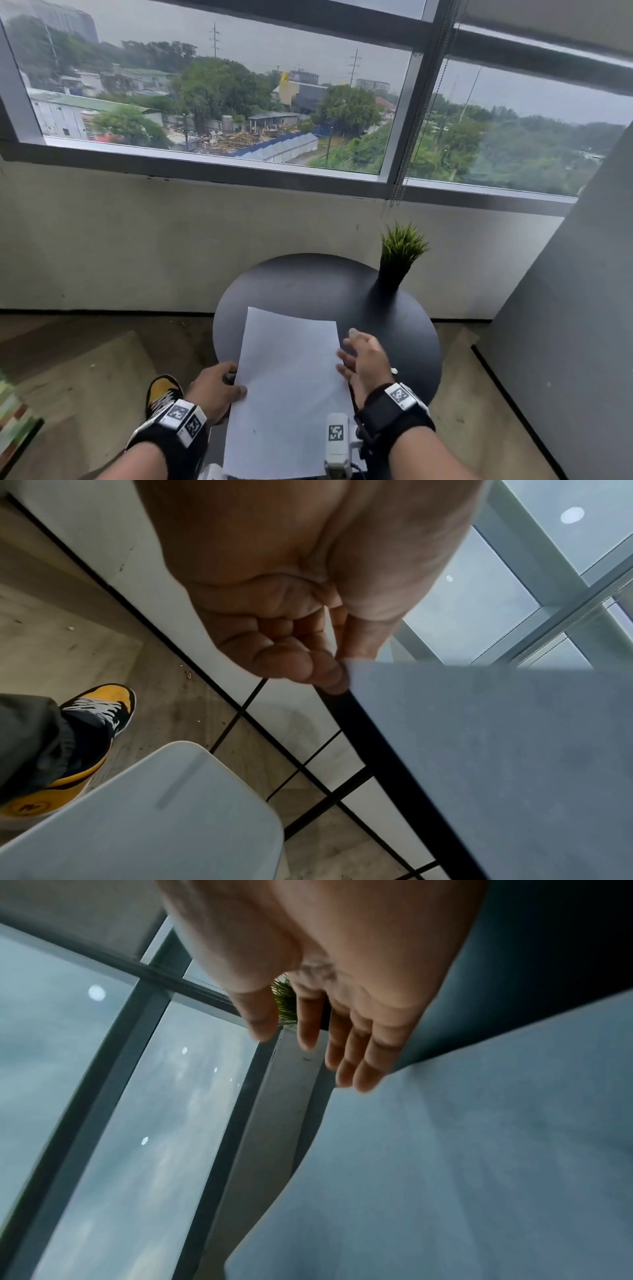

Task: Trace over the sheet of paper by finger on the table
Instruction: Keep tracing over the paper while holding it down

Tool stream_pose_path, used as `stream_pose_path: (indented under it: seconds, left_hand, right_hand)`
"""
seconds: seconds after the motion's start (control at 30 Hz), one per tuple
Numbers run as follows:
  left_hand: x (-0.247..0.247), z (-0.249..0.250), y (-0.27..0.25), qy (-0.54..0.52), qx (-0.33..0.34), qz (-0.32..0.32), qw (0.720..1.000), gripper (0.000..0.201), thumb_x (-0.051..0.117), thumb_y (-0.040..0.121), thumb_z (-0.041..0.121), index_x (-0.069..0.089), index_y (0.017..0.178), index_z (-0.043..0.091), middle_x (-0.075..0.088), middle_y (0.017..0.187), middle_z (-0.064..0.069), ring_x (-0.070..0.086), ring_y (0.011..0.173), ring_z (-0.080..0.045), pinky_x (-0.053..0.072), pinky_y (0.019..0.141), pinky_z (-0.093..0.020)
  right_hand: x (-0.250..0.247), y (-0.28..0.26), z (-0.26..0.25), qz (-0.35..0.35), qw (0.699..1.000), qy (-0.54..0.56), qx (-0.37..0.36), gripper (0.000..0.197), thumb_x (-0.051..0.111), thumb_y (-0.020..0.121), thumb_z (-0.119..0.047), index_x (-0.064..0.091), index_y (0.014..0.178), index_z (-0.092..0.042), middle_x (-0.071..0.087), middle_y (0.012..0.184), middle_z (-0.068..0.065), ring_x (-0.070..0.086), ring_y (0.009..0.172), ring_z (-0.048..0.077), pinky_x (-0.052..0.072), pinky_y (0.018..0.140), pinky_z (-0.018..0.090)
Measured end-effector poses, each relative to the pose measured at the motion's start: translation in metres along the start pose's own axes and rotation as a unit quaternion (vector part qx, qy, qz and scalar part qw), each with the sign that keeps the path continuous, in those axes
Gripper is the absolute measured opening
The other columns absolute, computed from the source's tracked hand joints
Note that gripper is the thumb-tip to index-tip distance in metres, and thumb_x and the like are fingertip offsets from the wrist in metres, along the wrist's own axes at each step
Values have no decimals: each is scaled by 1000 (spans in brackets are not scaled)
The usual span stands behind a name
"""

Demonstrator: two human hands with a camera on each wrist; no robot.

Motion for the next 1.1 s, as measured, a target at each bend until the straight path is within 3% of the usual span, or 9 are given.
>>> stream_pose_path:
  seconds: [0.13,0.27,0.37,0.5,0.7,0.8,0.93,1.03,1.1]
  left_hand:
    - [2,-1,-1,-7,-8,-17,1000,35,77,67,12,72,100,24,78,95,-5,76,84,-32,60,80,-58]
    - [6,16,-18,44,9,-1,999,42,82,75,19,63,111,29,74,108,2,74,86,-22,63,74,-44]
    - [-3,35,-32,123,39,67,989,62,81,83,32,45,134,32,61,114,-1,63,96,-21,55,80,-37]
    - [-9,61,-25,295,112,86,945,76,72,88,45,34,153,32,42,144,-8,42,134,-29,39,110,-46]
    - [11,78,5,464,150,-15,873,88,60,90,62,17,160,31,14,168,1,13,154,-18,26,120,-46]
    - [22,70,9,516,137,-52,844,97,56,85,74,13,160,31,3,170,1,2,156,-18,15,123,-52]
    - [39,64,5,537,149,-109,823,107,52,78,85,7,160,35,-8,170,6,-9,155,-15,1,121,-62]
    - [43,68,2,556,173,-127,803,110,53,74,86,7,160,36,-7,169,8,-8,155,-13,2,120,-63]
    - [42,68,4,559,174,-135,799,110,54,73,87,7,160,38,-8,169,10,-9,155,-12,4,121,-63]
  right_hand:
    - [24,-15,30,-167,968,-171,80,16,63,92,-16,58,107,-12,59,91,7,59,69,20,47,58,32]
    - [-9,20,-20,-2,931,-340,-135,8,65,84,-22,64,92,-22,70,93,5,63,72,20,59,70,46]
    - [-40,46,-51,26,838,-519,-167,8,64,83,-29,63,91,-27,69,100,3,65,90,24,54,86,41]
    - [-81,75,-38,7,658,-747,-94,30,64,82,-34,67,111,-25,60,121,10,60,109,32,49,95,35]
    - [-80,63,-38,-32,622,-771,-133,12,67,84,-29,61,89,-21,64,107,9,59,98,28,43,78,31]
    - [-62,53,-50,-54,652,-747,-119,17,69,83,-35,58,81,-21,66,96,2,60,88,23,45,75,33]
    - [2,23,-34,-211,848,-484,-53,16,71,84,-22,60,83,-11,72,90,10,67,84,33,50,71,41]
    - [39,-8,14,-392,851,-328,121,6,62,90,-7,57,89,-9,68,115,19,67,95,29,54,75,36]
    - [39,0,22,-388,853,-319,141,5,59,93,-6,56,91,-10,67,116,21,68,92,28,55,73,35]
Point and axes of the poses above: each hand's wrist, its own y-axis towards the middle knuckle, its own x-axis out of the palm, z = x × y, the point moved 6 cm from there along y, towards the middle knuckle
